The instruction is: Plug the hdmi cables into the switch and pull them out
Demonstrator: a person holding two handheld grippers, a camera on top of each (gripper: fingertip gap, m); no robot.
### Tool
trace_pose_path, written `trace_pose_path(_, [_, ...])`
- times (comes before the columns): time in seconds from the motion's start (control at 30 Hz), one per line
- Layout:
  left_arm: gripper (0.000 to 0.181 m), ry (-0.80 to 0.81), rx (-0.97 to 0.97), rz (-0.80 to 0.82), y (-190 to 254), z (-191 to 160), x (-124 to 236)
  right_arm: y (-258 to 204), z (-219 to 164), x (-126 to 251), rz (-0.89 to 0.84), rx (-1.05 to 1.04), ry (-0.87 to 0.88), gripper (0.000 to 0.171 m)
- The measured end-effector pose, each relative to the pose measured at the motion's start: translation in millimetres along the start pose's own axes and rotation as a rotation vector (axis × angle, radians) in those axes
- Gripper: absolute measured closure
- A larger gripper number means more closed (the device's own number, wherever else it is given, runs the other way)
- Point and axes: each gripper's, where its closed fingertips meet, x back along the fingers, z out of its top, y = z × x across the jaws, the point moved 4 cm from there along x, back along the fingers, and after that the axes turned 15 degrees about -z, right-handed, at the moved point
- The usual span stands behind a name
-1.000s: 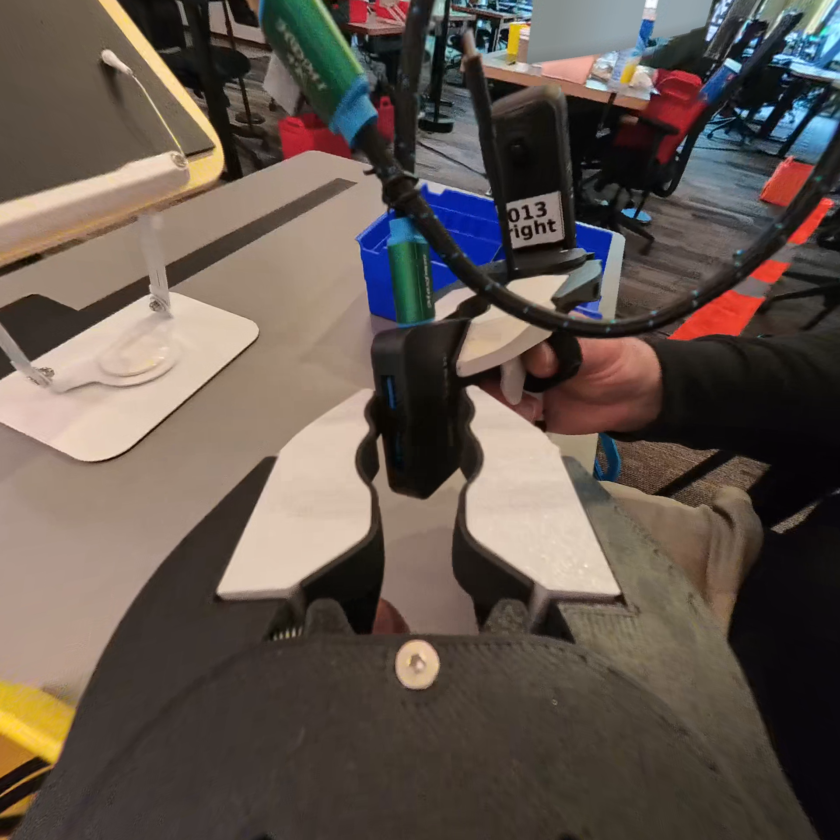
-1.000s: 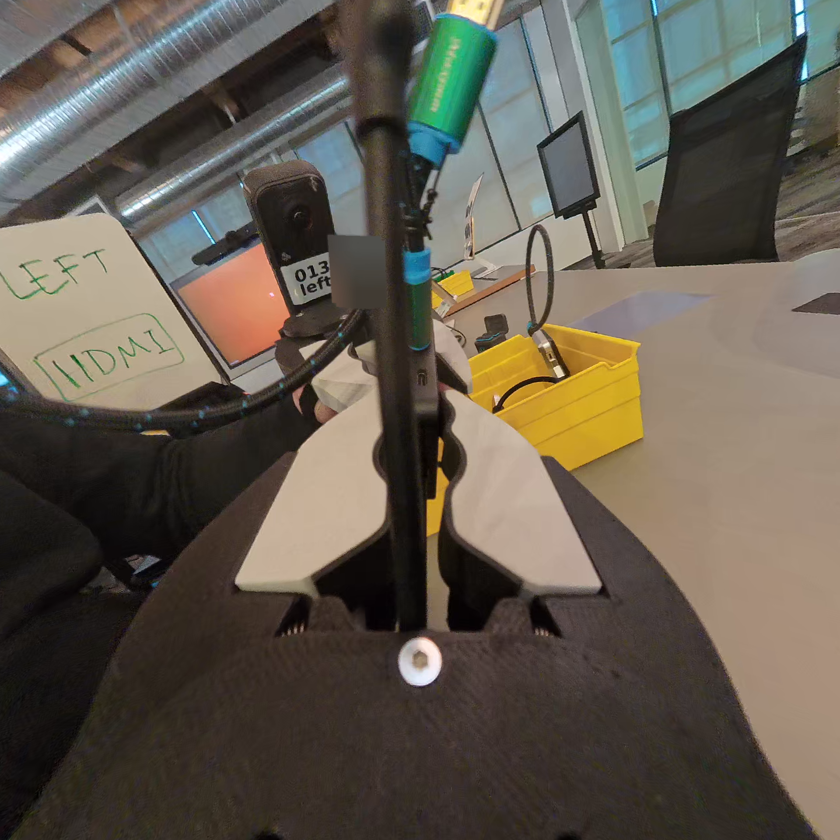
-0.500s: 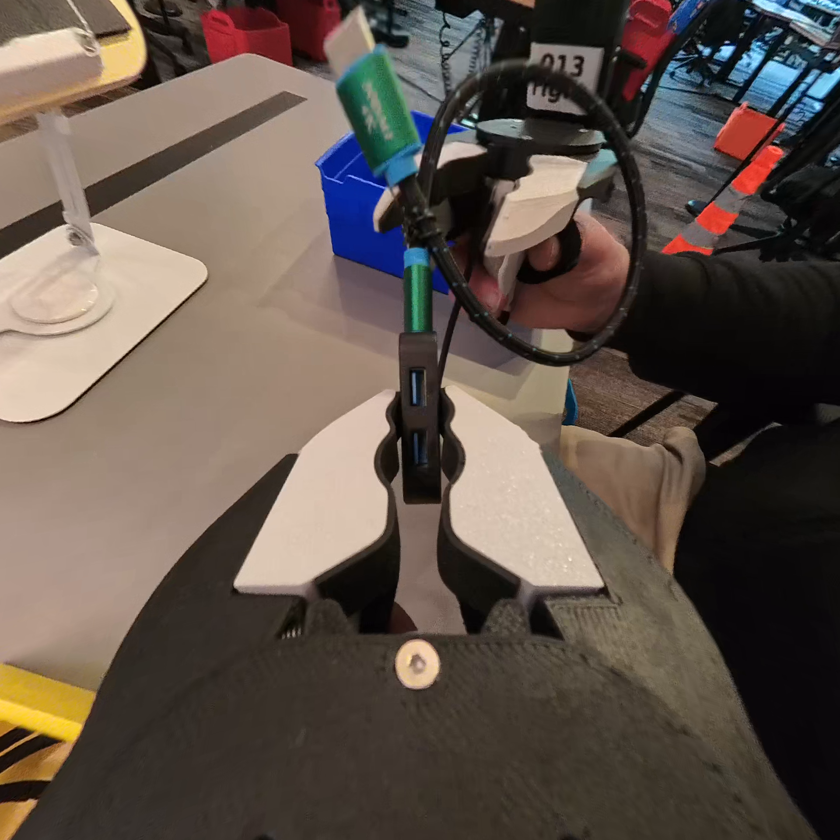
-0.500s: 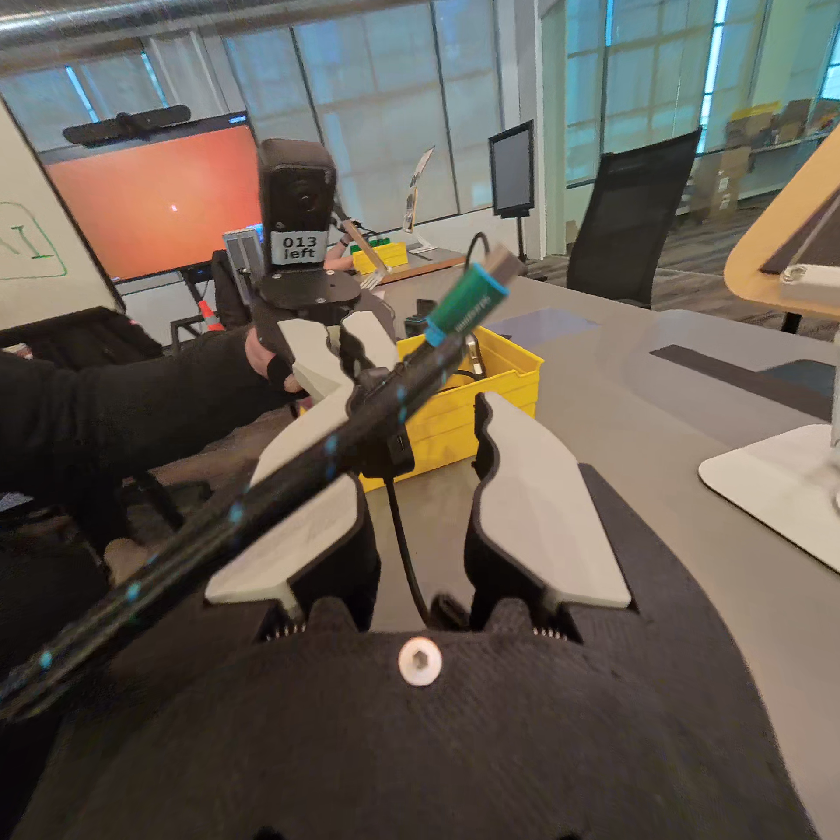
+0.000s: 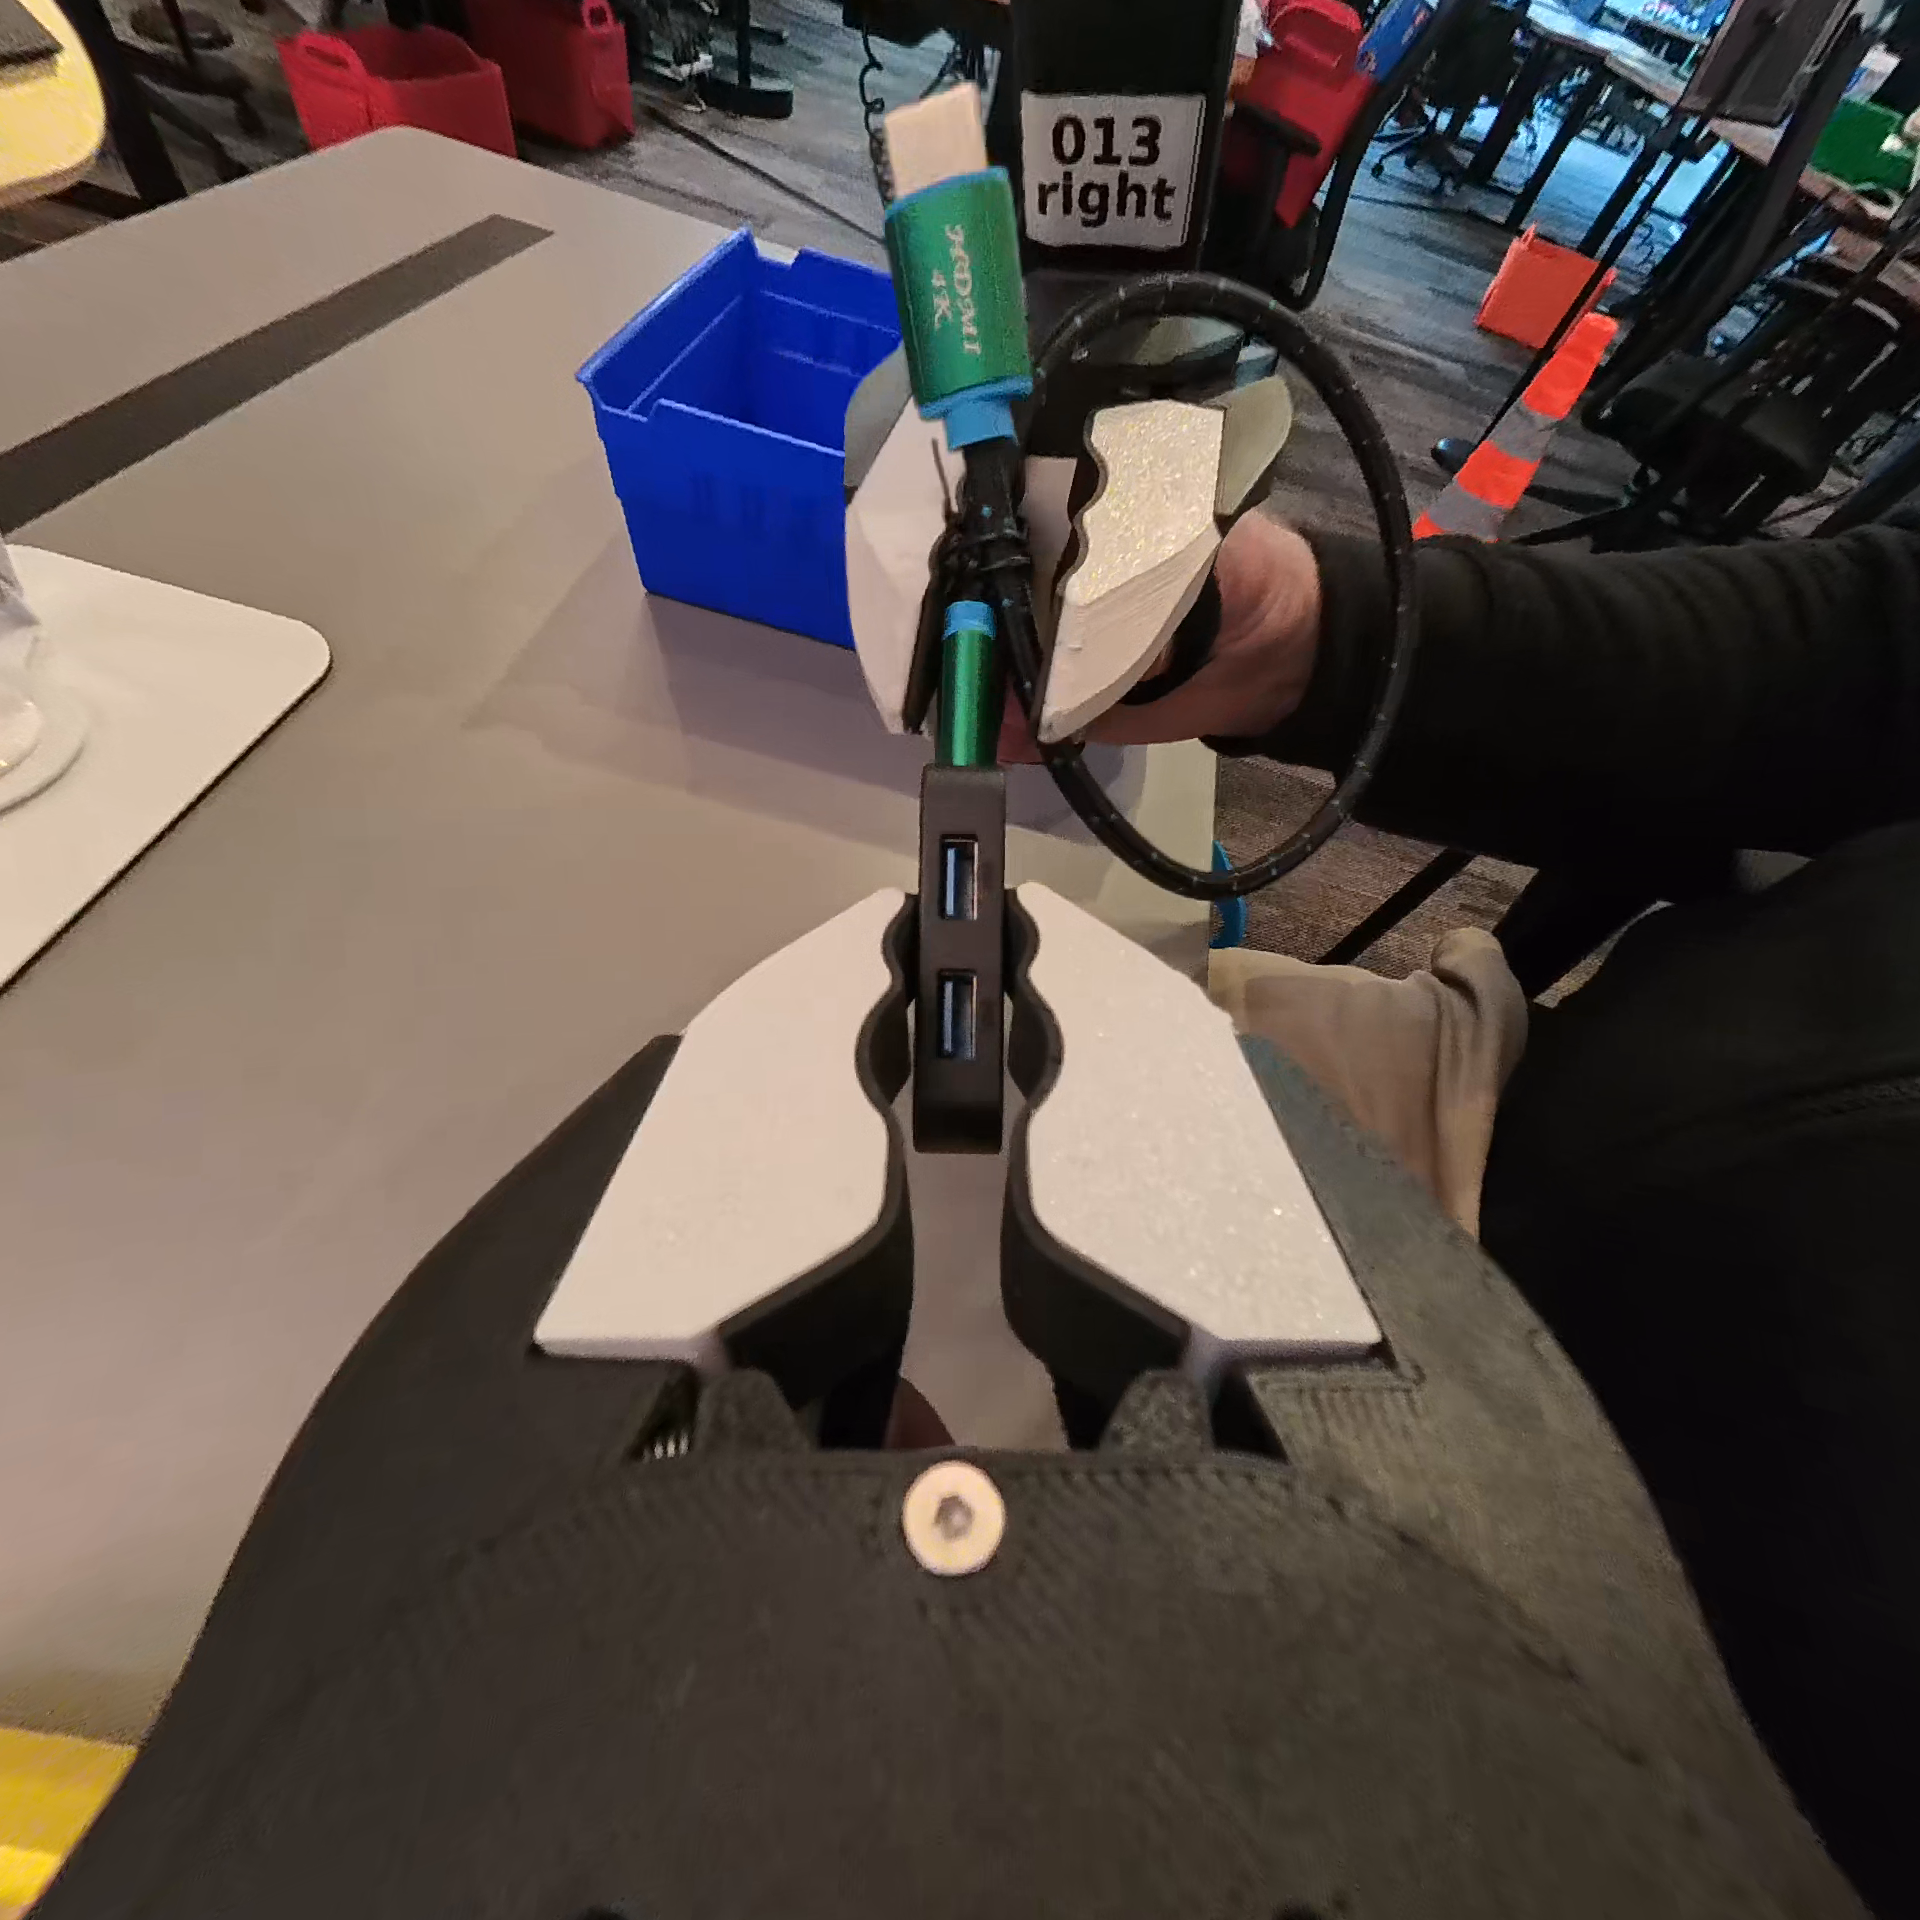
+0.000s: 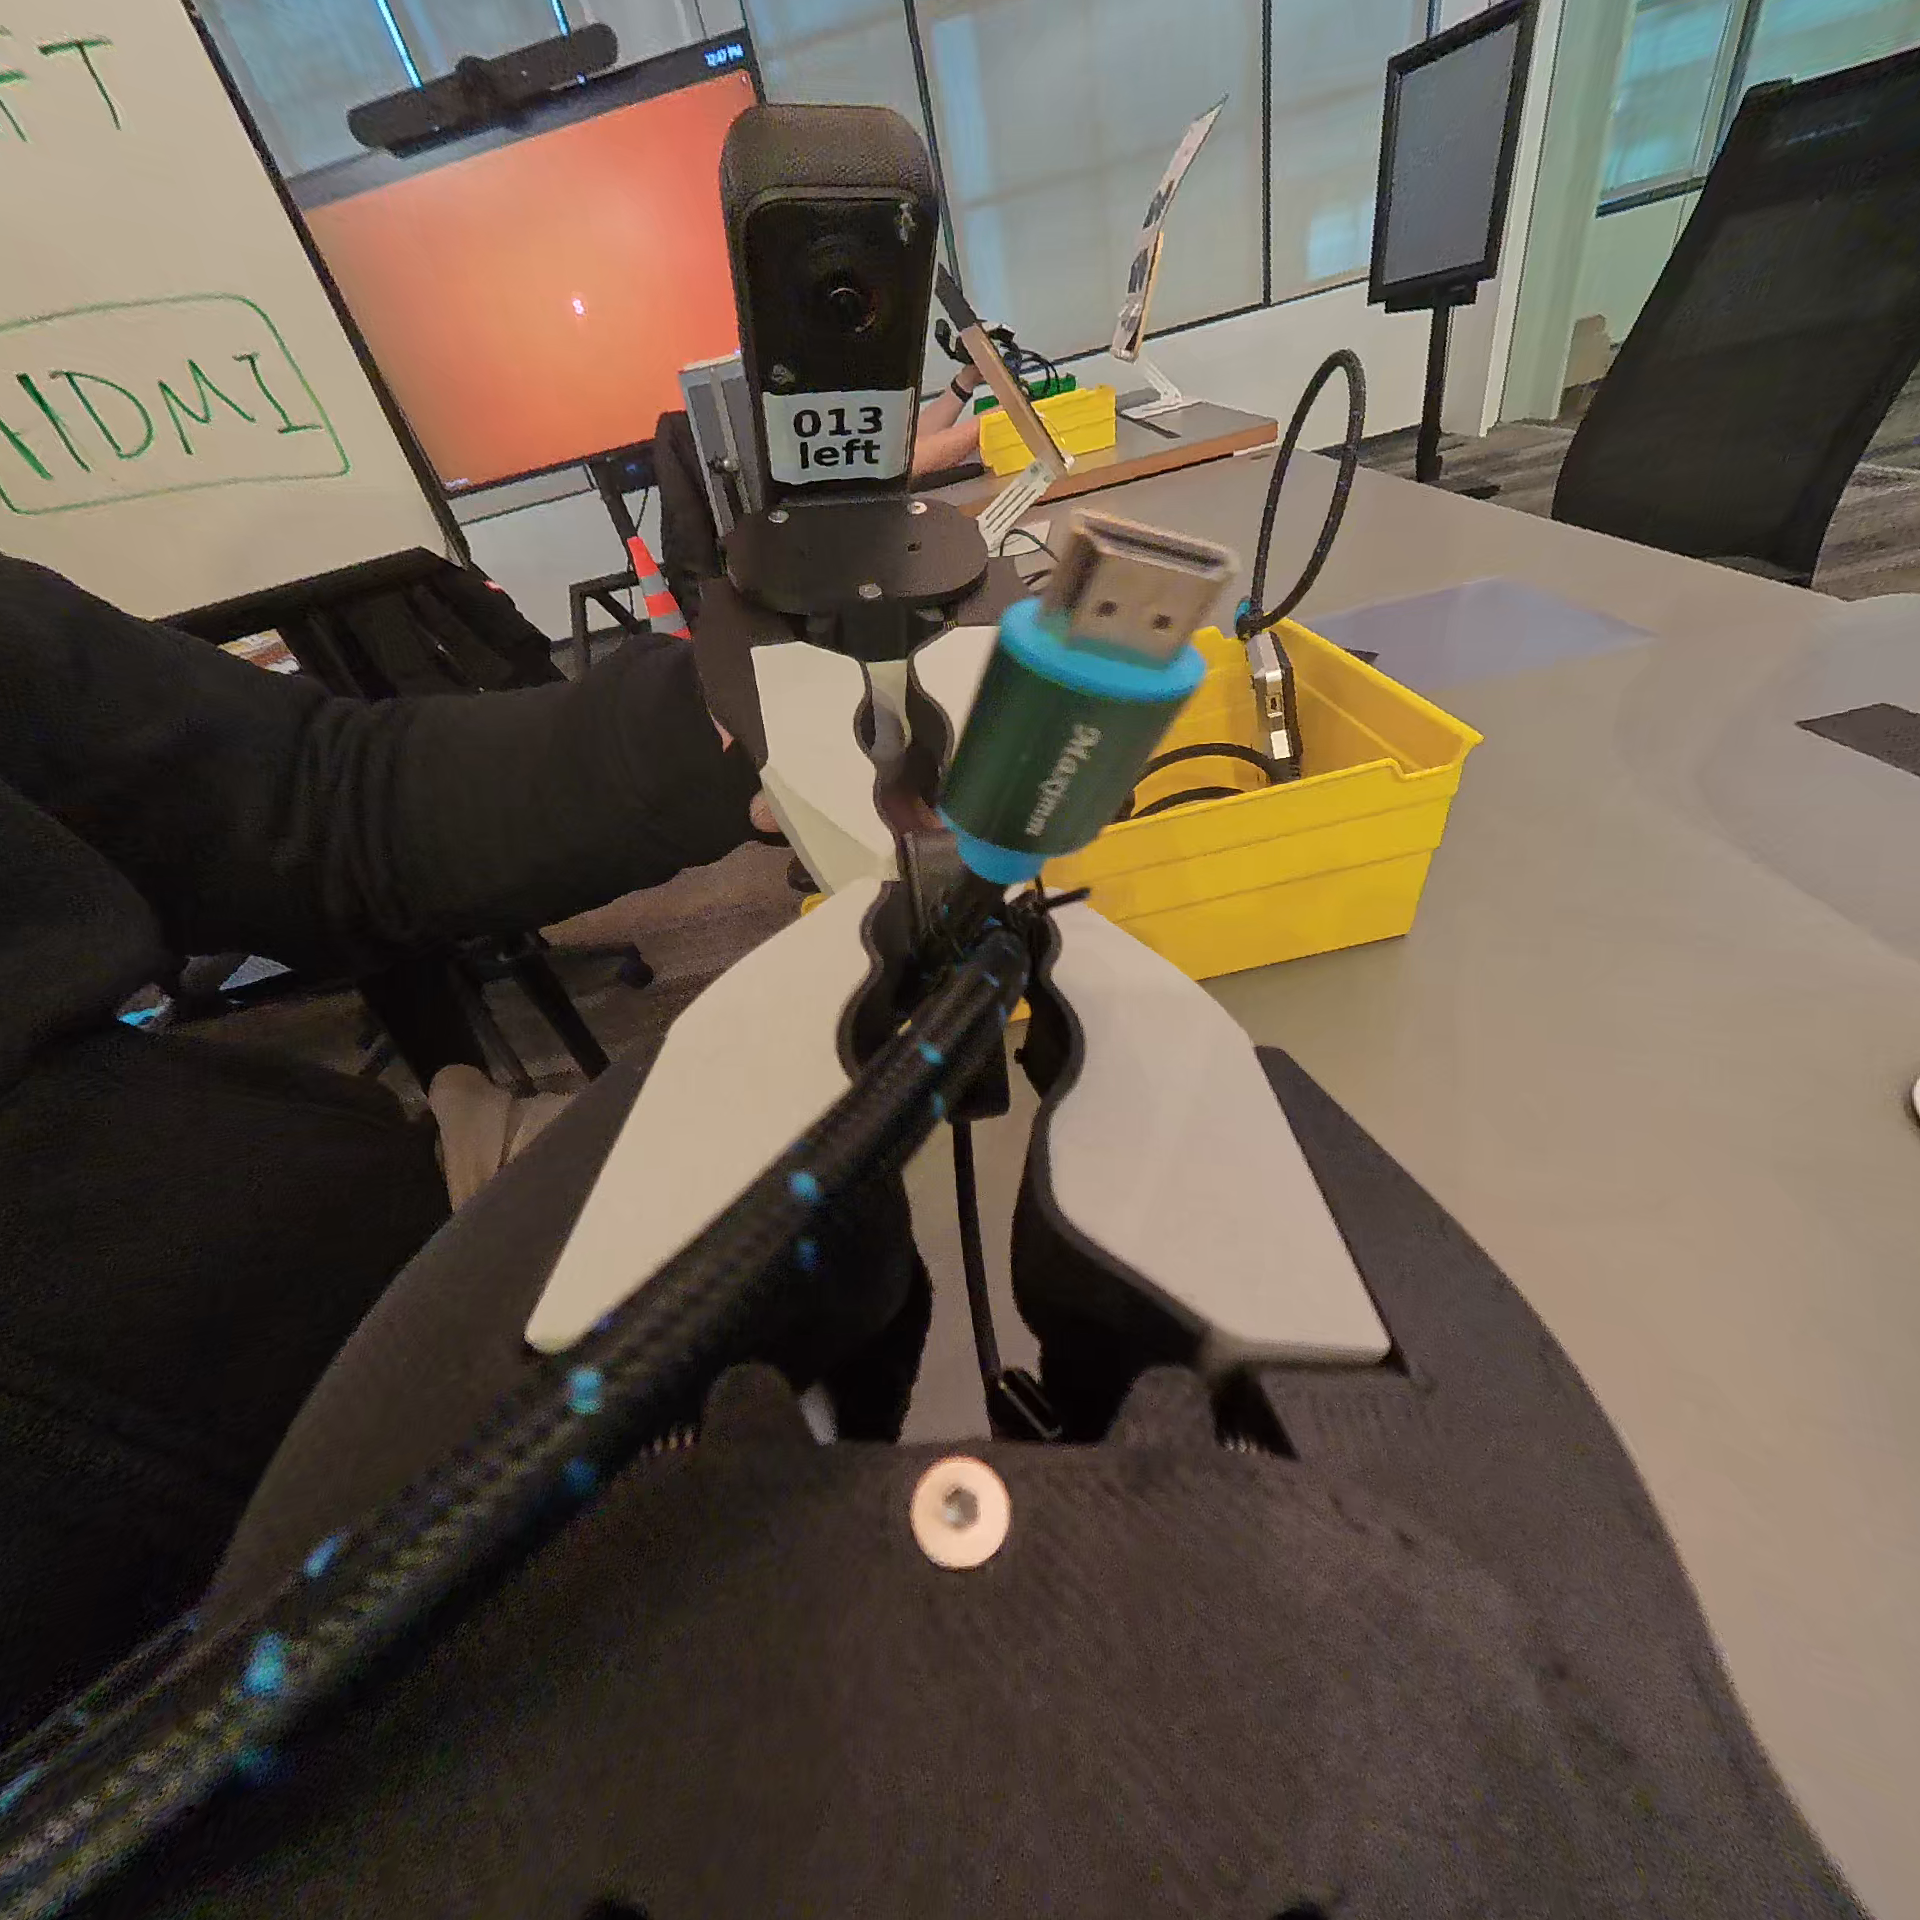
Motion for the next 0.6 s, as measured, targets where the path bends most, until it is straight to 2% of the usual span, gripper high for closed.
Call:
trace_pose_path(0.27, [0.167,-0.019,-0.049,-0.005,4.3,1.9,-0.8,-4.6,2.5,1.5,-0.017,0.039,-0.05,0.153])
trace_pose_path(0.4, [0.167,-0.005,-0.079,-0.03,9.2,5.8,3.6,-6.4,10.6,6.3,-0.004,0.02,-0.021,0.153])
trace_pose_path(0.47, [0.167,-0.028,-0.069,0.049,-1.3,-1.1,22.6,10.9,28.2,33.9,-0.052,-0.046,0.089,0.154])
trace_pose_path(0.5, [0.167,0.031,-0.026,0.044,-4.1,0.5,37.6,21.8,33.8,51.3,-0.106,-0.039,0.1,0.154])
trace_pose_path(0.6, [0.168,0.129,-0.059,0.072,-0.9,17.1,68.3,34.0,40.6,80.5,-0.222,0.021,0.011,0.154])
